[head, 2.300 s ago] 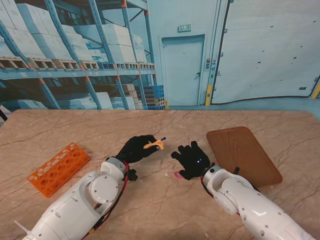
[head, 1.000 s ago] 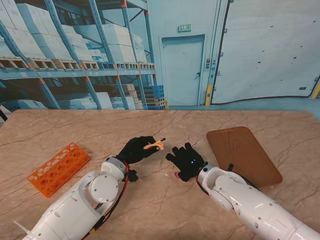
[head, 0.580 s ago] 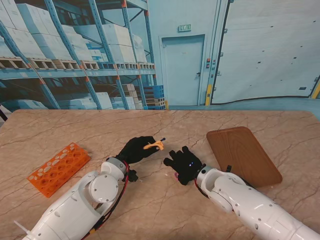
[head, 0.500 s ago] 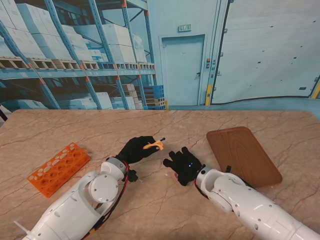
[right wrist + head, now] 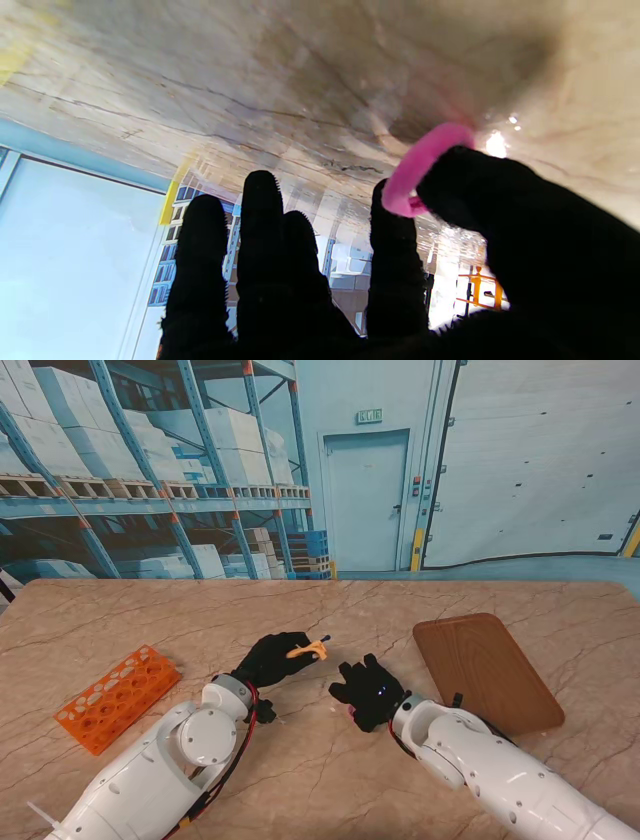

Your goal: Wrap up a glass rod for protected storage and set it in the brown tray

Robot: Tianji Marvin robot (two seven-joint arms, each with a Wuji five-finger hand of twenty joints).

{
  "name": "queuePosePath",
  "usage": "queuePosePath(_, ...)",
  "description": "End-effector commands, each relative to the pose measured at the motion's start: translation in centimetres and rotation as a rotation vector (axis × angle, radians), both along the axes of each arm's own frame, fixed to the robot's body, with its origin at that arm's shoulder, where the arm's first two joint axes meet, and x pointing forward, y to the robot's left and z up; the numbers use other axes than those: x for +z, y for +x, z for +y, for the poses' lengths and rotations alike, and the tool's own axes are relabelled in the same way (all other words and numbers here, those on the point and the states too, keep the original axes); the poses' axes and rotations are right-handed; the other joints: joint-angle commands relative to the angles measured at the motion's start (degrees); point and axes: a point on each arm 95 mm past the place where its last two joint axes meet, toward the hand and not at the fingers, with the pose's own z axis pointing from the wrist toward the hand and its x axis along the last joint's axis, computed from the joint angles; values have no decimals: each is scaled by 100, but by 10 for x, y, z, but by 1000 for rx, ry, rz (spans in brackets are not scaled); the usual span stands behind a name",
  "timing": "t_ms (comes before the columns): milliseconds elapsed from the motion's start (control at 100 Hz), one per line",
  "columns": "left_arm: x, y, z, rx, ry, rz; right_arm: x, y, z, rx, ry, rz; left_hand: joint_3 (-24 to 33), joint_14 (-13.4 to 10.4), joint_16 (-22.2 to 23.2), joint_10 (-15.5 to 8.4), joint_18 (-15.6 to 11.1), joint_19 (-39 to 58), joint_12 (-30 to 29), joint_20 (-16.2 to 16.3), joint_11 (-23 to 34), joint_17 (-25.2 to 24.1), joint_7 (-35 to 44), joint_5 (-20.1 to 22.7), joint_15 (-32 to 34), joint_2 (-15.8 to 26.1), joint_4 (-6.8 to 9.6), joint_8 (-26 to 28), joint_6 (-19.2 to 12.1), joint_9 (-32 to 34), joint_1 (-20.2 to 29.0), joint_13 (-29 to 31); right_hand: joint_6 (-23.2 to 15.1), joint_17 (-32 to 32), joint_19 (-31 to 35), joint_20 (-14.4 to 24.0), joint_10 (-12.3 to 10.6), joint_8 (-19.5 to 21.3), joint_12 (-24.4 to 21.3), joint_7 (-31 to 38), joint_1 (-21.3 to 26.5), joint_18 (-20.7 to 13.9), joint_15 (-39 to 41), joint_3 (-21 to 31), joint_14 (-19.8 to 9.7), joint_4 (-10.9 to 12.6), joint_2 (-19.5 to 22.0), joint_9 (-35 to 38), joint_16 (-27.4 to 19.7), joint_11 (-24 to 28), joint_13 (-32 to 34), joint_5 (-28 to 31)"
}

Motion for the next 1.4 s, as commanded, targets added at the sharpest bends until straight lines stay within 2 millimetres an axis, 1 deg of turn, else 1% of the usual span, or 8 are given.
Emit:
queuePosePath(0,-1,-2,-3,-2,-7,6,-8,-7,0,3,-11,20,181,77,-19,-291,-367,1445,101,125,294,135,168,-6,501,-123,31,-32,12,204,-10,206,-252,-88,60,-50,108,-263,39,454,-183,96,61,-255,142,-1102,-384,125,-5,45,-60,255)
queuePosePath(140,-1,-2,-3,-1,-7,6,-7,-7,-1,5,-2,15,182,78,-19,-291,-361,1445,100,114,283,134,164,-13,500,-115,28,-38,10,186,-19,206,-624,-61,78,-55,-68,-726,63,516,202,131,107,-166,168,-1536,-190,653,14,11,70,1014)
queuePosePath(320,-1,-2,-3,1,-7,6,-4,-8,-2,-24,26,20,176,88,-21,-293,-355,1445,102,101,280,133,165,-17,491,-109,24,-39,1,186,-25,205,-267,-81,68,-69,-218,-1512,50,-77,491,168,108,-216,201,-1819,117,1336,18,-197,147,1838)
queuePosePath(710,-3,-2,-5,-4,1,13,10,-11,-11,-76,108,-17,-1,140,-27,-271,-291,1445,106,-19,252,119,125,-49,431,-31,0,-48,-35,143,65,202,105,-97,54,-63,-312,-1714,99,-381,720,180,116,-449,135,-2084,521,1590,37,-205,234,2024)
queuePosePath(940,-3,-3,-9,-25,30,24,36,-13,-18,-75,199,-97,-1776,288,141,-96,407,1259,129,-1934,-70,-54,-207,-341,-524,648,135,240,-275,-319,1048,-163,191,-83,58,-57,-405,-1767,104,-519,872,174,129,-607,107,-2245,626,1731,50,-225,299,2129)
queuePosePath(1180,-3,-6,-15,-36,30,44,71,-12,-19,-44,323,-192,-2648,1270,-460,654,1375,-311,-1182,-1674,-1749,-1159,-201,-369,-2180,884,129,549,-251,-789,1731,-761,102,-40,72,-43,-455,-1743,104,-572,832,132,140,-677,65,-2259,681,1820,59,-243,350,2121)
queuePosePath(1280,-3,-7,-18,-34,23,61,81,-9,-16,-34,366,-216,-2701,1299,-580,1062,1327,-348,-1873,-1653,-2373,-969,-179,-294,-2275,829,110,576,-186,-897,1893,-728,68,-16,76,-37,-464,-1727,109,-581,812,112,150,-703,48,-2247,701,1830,66,-241,368,2100)
queuePosePath(1390,-4,-8,-21,-35,34,64,89,-5,-13,-28,401,-229,-2435,994,-298,1184,676,574,-2196,-2117,-2522,-147,-186,-293,-1745,691,42,633,-182,-1003,1937,-462,14,-13,73,-32,-459,-1707,115,-587,785,105,158,-738,33,-2230,734,1821,73,-240,373,2060)
